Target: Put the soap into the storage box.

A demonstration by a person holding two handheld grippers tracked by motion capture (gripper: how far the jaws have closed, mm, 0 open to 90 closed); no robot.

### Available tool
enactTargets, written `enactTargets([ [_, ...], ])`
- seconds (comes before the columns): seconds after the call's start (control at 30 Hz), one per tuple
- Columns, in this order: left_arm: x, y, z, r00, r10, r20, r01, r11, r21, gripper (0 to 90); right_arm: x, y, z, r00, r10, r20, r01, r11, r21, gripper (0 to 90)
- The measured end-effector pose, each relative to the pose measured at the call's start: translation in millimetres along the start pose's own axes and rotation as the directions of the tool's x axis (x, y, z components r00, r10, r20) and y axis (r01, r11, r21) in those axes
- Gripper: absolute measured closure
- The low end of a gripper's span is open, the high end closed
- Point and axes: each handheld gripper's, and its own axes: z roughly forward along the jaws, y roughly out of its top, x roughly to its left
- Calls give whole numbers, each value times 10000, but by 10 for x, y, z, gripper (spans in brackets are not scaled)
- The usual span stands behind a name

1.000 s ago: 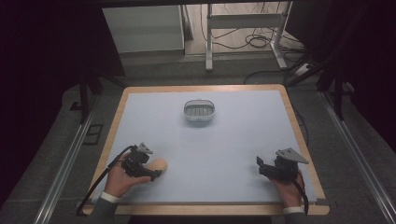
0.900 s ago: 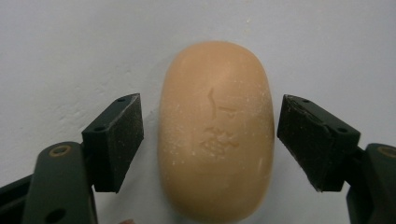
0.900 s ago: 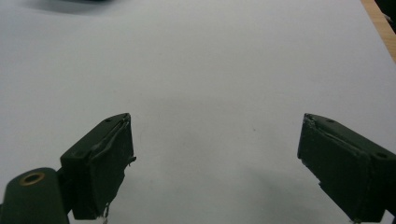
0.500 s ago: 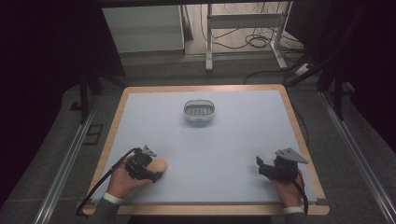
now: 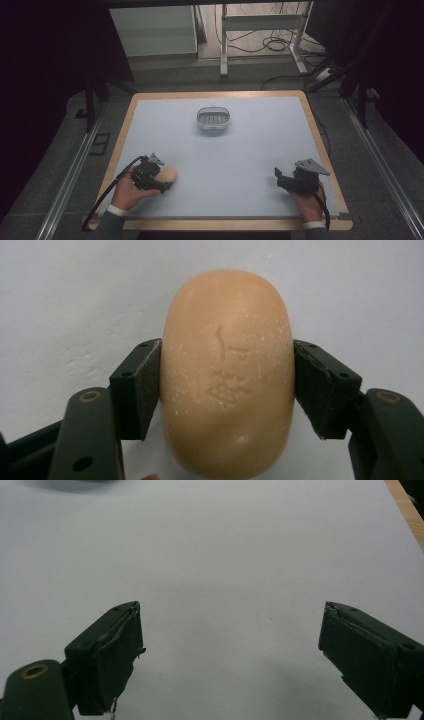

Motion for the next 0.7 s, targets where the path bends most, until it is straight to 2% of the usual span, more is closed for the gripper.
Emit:
enactTargets([
  [0.7, 19, 75, -134, 9998, 139, 110, -134, 9992, -377, 326, 2, 1, 1, 10000, 1, 15, -1, 10000, 17, 109],
])
